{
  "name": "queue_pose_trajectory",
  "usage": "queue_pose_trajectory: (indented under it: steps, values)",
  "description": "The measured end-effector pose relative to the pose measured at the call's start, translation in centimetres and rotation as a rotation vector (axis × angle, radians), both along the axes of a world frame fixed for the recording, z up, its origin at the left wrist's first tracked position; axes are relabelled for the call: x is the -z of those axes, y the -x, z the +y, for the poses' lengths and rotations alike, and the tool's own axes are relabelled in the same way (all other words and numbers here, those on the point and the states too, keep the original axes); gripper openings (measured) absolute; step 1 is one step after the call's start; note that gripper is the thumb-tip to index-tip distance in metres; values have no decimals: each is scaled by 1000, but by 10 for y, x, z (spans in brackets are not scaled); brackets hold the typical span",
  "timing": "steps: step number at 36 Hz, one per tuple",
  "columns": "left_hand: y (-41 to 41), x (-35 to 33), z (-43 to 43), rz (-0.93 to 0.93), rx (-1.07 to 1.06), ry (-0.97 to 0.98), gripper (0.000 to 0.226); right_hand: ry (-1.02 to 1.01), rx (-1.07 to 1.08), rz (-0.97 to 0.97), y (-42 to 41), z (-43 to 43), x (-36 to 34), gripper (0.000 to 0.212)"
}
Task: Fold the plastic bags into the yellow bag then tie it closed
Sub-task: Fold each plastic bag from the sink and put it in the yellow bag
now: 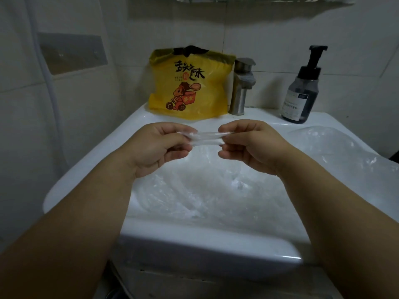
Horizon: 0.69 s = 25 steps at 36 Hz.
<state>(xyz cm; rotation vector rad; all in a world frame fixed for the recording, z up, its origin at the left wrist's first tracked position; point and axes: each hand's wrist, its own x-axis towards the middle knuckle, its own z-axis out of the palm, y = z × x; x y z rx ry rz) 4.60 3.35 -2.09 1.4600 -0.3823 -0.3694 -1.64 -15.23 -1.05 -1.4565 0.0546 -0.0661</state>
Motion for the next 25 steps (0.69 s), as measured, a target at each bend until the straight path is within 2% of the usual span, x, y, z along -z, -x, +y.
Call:
queue_pose_trajectory:
  steps: [4,7,8,11,14,18,21,25]
  values:
    - [2,-3,0,18,-17,20,28,-21,30,-29,0,0,-2,25]
    - [2,-4,0,35,-22,47,42,-34,31,-48,-1,0,-1,18]
    - [2,-4,1,47,-18,63,41,-44,14,-51,0,0,-1,15]
    - [3,-5,0,47,0,84,17,-51,-46,-57,0,-1,-1,17]
    - [3,0,-3,-39,-50,-7,7,55,-17,-77,-1,1,1,2]
    - [2,2,-3,-76,-59,-42,17,175,0,-43,-3,-1,4,14]
    - [0,1,-3,-67,-78,-36,16,346,-19,-11,-4,-2,6,30]
    - [-3,2,-5,-59,-108,14,16,532,-32,-23,-1,1,5,14]
